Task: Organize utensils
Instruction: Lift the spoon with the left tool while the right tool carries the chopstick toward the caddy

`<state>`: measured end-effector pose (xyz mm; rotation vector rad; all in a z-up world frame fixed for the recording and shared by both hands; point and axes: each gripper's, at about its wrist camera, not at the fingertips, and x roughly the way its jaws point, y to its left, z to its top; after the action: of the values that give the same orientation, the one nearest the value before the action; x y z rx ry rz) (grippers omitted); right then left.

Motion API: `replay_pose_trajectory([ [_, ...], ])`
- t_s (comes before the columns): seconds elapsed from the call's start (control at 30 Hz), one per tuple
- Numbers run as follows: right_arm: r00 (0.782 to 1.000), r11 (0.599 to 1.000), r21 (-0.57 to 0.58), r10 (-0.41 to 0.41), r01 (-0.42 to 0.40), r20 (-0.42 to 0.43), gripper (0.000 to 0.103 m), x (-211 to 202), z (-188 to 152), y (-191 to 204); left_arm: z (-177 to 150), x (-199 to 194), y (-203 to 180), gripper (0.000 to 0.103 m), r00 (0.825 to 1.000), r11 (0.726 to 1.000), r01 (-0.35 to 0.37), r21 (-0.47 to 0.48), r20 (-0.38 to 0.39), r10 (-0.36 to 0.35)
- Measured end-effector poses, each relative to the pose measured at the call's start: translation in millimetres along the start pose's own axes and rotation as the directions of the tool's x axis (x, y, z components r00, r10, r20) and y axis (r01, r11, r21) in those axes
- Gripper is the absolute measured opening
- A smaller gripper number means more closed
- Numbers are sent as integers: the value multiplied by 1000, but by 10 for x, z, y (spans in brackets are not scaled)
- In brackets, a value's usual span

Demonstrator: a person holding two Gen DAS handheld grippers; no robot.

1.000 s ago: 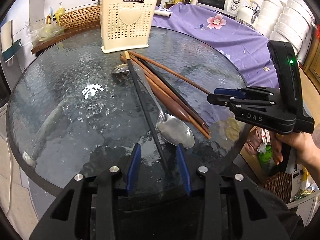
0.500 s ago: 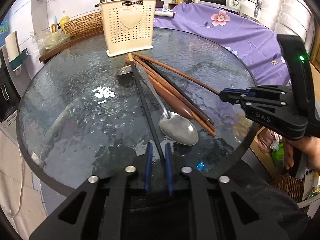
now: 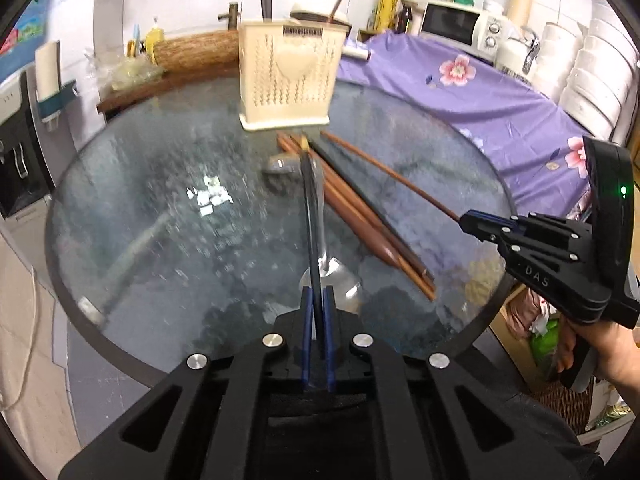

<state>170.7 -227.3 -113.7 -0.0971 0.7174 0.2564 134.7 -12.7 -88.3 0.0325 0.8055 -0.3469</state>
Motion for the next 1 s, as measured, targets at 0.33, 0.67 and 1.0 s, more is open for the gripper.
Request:
replay_pose_trajectory([
  [0.33, 989, 999, -18, -31, 34, 142, 5, -400, 331, 0, 315, -430, 39, 5, 989, 1000, 11, -21, 149, -8],
  [0.67, 970, 999, -29, -26, 34, 243, 5, -661, 667, -39, 593, -621, 71, 5, 970, 999, 41, -31, 241, -32],
  [1.0, 959, 998, -54, -2, 18, 283, 5, -746, 989, -88, 926, -673, 60, 5, 956, 998, 68, 6, 286, -67],
])
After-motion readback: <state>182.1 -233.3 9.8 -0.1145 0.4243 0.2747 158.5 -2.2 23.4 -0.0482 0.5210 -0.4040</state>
